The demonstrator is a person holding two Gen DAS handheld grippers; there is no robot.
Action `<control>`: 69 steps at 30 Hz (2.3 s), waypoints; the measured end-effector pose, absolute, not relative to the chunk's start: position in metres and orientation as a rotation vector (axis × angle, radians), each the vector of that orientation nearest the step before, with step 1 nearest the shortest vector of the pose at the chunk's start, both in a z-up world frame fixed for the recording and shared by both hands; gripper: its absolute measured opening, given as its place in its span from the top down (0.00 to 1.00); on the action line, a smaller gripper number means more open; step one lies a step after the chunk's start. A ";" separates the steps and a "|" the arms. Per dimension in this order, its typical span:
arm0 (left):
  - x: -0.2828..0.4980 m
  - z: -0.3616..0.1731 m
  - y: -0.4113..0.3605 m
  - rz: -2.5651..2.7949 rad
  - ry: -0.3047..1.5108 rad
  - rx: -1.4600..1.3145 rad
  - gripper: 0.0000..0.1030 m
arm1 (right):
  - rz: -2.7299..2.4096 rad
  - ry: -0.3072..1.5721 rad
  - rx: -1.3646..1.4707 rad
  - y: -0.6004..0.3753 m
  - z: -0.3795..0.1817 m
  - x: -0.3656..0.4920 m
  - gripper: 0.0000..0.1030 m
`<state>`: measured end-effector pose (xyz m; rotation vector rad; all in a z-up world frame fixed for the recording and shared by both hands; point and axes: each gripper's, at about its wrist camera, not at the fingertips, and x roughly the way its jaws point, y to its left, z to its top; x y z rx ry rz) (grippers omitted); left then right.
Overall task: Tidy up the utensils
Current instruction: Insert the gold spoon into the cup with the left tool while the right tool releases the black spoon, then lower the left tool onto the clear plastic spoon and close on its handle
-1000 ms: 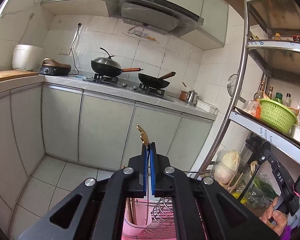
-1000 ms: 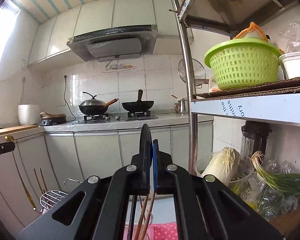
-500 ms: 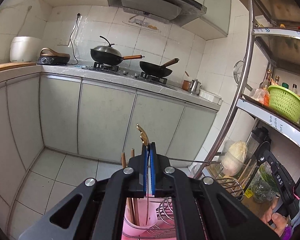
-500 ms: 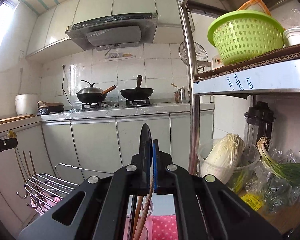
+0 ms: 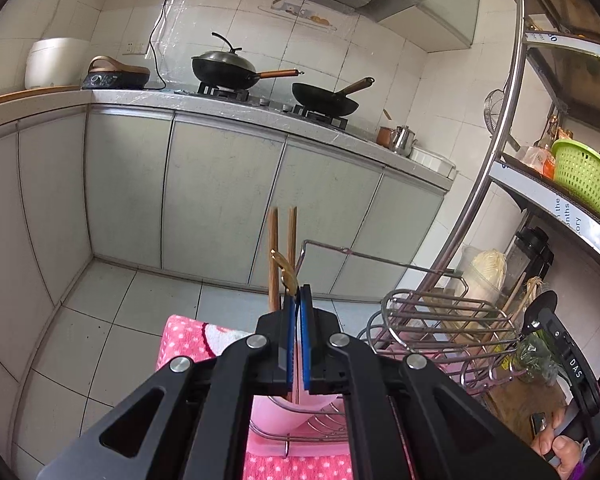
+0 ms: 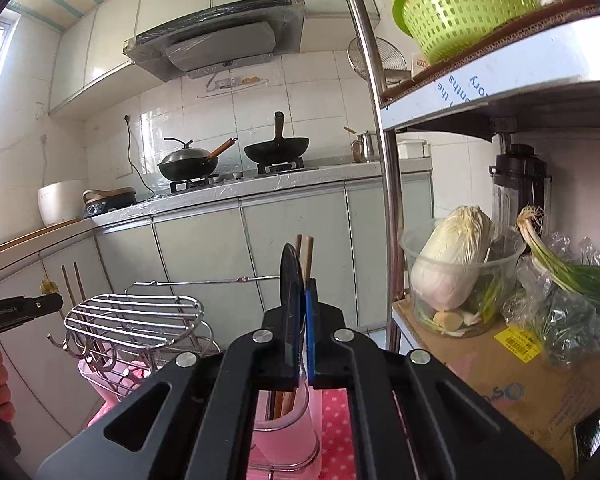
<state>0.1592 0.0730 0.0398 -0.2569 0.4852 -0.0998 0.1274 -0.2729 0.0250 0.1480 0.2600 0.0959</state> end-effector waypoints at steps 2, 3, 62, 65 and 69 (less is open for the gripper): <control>0.161 0.033 0.074 -0.098 0.504 -0.267 0.98 | 0.100 0.286 0.165 -0.276 0.019 0.128 0.97; 0.162 0.029 0.075 -0.099 0.513 -0.271 0.98 | 0.099 0.298 0.172 -0.277 0.016 0.129 0.97; 0.095 -0.054 0.030 -0.295 0.883 -0.231 0.67 | 0.202 0.691 0.324 -0.293 -0.050 0.067 0.64; 0.096 -0.072 0.012 -0.346 0.978 -0.198 0.67 | 0.204 0.704 0.327 -0.293 -0.055 0.067 0.64; 0.098 -0.095 -0.011 -0.439 1.101 -0.170 0.68 | 0.213 0.732 0.353 -0.297 -0.061 0.069 0.64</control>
